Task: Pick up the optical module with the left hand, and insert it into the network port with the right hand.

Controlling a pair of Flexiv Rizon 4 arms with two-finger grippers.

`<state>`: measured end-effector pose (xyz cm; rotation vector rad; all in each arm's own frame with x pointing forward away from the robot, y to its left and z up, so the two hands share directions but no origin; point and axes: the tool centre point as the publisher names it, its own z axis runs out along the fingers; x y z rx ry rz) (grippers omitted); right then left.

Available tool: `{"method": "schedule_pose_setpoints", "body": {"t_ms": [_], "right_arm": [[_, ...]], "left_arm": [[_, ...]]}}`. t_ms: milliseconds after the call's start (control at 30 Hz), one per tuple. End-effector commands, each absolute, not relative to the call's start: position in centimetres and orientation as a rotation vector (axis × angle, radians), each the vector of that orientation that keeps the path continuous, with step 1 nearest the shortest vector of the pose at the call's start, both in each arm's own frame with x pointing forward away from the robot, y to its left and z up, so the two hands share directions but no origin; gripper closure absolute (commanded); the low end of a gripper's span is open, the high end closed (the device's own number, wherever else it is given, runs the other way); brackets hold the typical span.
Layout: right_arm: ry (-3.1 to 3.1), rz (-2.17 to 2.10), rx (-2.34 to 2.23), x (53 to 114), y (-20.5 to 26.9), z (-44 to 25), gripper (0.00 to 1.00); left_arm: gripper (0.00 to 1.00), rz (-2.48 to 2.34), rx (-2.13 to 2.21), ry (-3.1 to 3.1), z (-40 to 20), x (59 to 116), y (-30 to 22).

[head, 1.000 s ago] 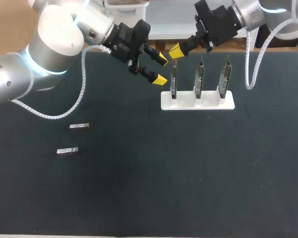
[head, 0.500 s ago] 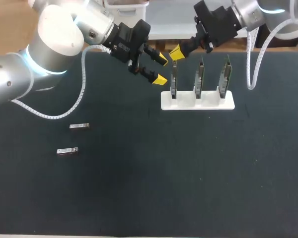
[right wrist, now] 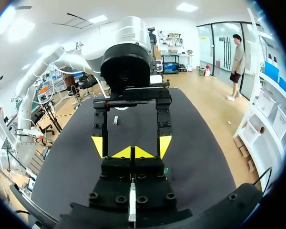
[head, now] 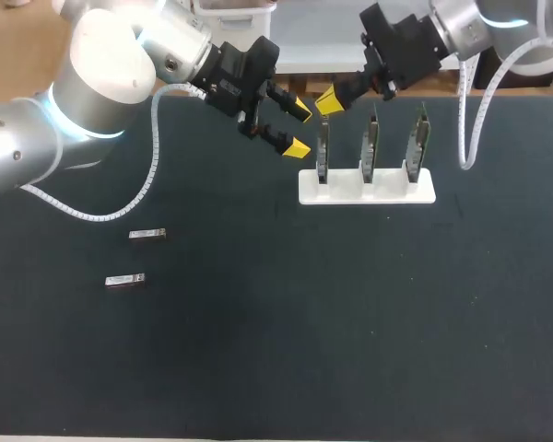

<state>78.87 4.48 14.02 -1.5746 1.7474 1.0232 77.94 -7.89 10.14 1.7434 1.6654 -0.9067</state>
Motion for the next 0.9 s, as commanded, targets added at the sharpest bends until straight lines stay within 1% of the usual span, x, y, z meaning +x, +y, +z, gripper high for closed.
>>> {"method": "schedule_pose_setpoints", "body": {"t_ms": [33,600,900], "right_arm": [[1.757,1.025,-1.574,79.0,4.5,13.5,1.0],[1.779,1.042,-1.565,79.1,4.6,12.7,1.0],[1.7,1.01,-1.573,78.7,4.9,15.5,1.0]], "left_arm": [[0.0,-0.907,1.748,1.671,10.2,78.1,-8.0],[0.0,-0.907,1.748,1.671,10.2,78.1,-8.0],[0.0,-0.907,1.748,1.671,10.2,78.1,-8.0]]}}
